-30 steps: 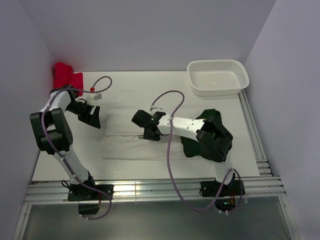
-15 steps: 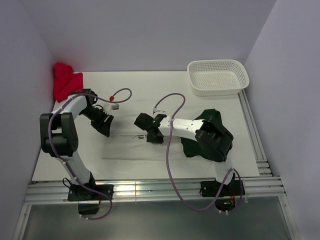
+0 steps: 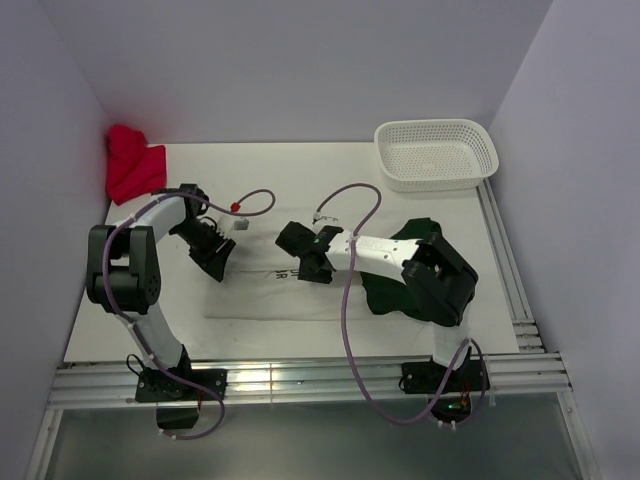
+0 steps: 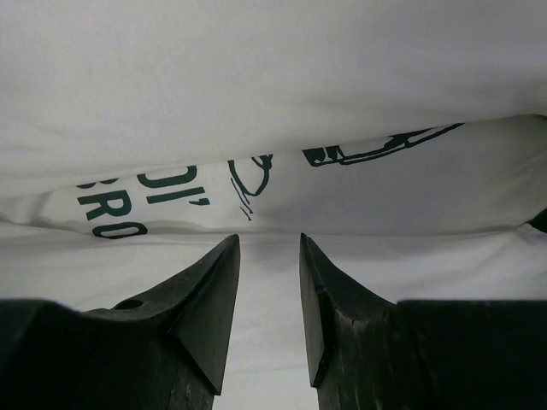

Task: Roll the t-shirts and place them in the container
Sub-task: Fold the tshirt

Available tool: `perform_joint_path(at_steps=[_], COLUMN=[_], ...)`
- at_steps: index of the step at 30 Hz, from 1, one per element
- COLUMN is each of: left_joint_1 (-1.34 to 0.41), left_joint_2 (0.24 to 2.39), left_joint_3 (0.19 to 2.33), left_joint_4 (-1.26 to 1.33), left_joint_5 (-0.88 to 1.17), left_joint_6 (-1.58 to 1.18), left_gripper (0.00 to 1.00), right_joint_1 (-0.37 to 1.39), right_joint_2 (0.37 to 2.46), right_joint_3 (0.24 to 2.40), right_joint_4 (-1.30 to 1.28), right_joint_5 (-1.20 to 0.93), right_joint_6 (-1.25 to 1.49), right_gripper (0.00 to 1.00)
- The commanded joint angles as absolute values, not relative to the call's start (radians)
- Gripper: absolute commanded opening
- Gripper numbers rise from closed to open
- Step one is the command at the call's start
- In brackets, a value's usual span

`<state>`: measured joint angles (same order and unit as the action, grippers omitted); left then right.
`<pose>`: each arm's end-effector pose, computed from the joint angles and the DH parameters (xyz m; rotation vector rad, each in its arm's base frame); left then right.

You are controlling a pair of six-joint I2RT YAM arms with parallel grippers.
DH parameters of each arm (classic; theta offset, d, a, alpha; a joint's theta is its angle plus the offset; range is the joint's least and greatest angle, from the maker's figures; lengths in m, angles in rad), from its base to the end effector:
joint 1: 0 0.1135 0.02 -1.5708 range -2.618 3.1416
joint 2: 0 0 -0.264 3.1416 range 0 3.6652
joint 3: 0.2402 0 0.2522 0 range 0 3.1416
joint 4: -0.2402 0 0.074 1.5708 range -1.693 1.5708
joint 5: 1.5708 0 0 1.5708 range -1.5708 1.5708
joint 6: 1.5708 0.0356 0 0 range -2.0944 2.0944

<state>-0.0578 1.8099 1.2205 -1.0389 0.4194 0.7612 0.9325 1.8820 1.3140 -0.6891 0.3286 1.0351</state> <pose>0.3120 -0.0326 0.1774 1.1721 2.7464 -0.6262 0.2314 0.2926 0.1812 0.2088 2.6880 0.1074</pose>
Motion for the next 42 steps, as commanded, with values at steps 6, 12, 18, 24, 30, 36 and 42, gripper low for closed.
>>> perform_joint_path(at_steps=[6,12,18,24,30,36,42], left_joint_1=[-0.066,-0.087,-0.094,-0.094,-0.094,-0.094,-0.095], left_joint_2=[1.816,1.827,1.787,1.792,1.763,1.784,1.815], left_joint_3=[1.209,1.209,1.206,1.193,1.19,1.204,1.221], left_joint_4=[-0.98,-0.985,-0.997,-1.005,-1.026,-1.028,-1.019], left_joint_5=[0.38,0.385,0.374,0.347,0.342,0.341,0.344], left_joint_6=[0.726,0.723,0.729,0.732,0.749,0.733,0.721], left_gripper=[0.54,0.5,0.49,0.44,0.41,0.41,0.41], right_joint_1=[0.927,0.925,0.92,0.92,0.922,0.92,0.92], right_joint_2=[1.835,1.832,1.827,1.816,1.815,1.813,1.807], right_joint_3=[1.299,1.295,1.279,1.272,1.259,1.258,1.247], right_joint_4=[-0.672,-0.67,-0.661,-0.657,-0.65,-0.647,-0.644], right_joint_5=[0.362,0.362,0.361,0.364,0.36,0.36,0.359], right_joint_6=[1.038,1.039,1.039,1.038,1.039,1.04,1.043], right_gripper=[0.42,0.42,0.42,0.42,0.42,0.42,0.42])
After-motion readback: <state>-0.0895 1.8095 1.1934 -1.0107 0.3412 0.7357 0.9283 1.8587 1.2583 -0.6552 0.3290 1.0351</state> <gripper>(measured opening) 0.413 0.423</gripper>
